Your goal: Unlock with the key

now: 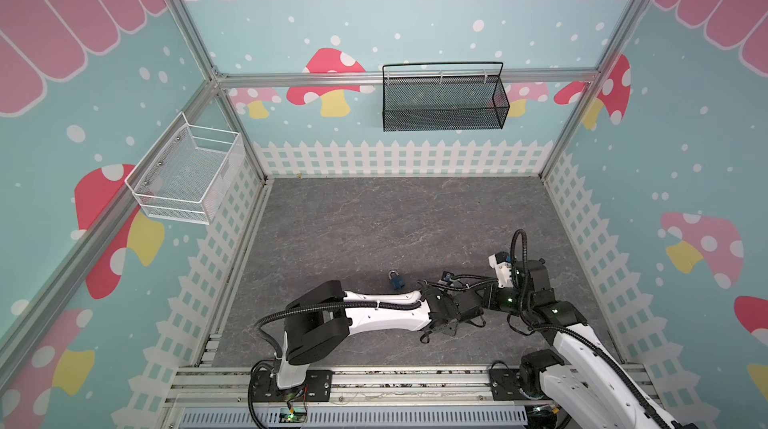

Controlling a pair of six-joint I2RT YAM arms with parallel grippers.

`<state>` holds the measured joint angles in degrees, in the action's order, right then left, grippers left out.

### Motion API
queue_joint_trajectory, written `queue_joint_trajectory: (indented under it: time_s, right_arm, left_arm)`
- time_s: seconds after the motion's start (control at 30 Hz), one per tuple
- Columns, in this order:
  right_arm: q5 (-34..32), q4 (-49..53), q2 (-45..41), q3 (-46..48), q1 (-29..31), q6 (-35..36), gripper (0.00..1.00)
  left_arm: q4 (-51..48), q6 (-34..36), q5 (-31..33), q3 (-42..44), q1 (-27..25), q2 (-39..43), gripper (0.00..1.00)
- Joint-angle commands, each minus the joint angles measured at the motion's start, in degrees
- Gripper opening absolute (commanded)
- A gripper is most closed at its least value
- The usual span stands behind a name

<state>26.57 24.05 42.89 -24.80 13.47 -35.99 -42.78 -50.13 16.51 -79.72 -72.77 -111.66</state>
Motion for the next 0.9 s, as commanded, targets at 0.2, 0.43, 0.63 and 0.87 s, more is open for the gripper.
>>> queue_joint_trajectory:
  time_s: [0.2,0.43,0.63,0.87]
  right_arm:
    - [0.85,-0.49,-0.23,1.0,-0.55,0.93,0.0]
    - [0.84,-0.71,-0.24,1.33,-0.73,1.04,0.0]
    - [0.87,-0.69,-0.29,1.51,-0.9,1.08,0.0]
    - [1.19,-0.68,-0.46,1.68,-1.08,1.27,0.0]
  left_arm:
    - [-2.86,-0.19,0.37,-2.48,-0.18,-3.45,0.61]
    - [-3.55,0.39,1.48,-5.27,-0.2,-5.82,0.53]
    - [-3.93,0.39,1.5,-7.7,-0.09,-8.15,0.47]
    - [-4.63,-1.57,1.47,-7.34,0.56,-8.58,0.41]
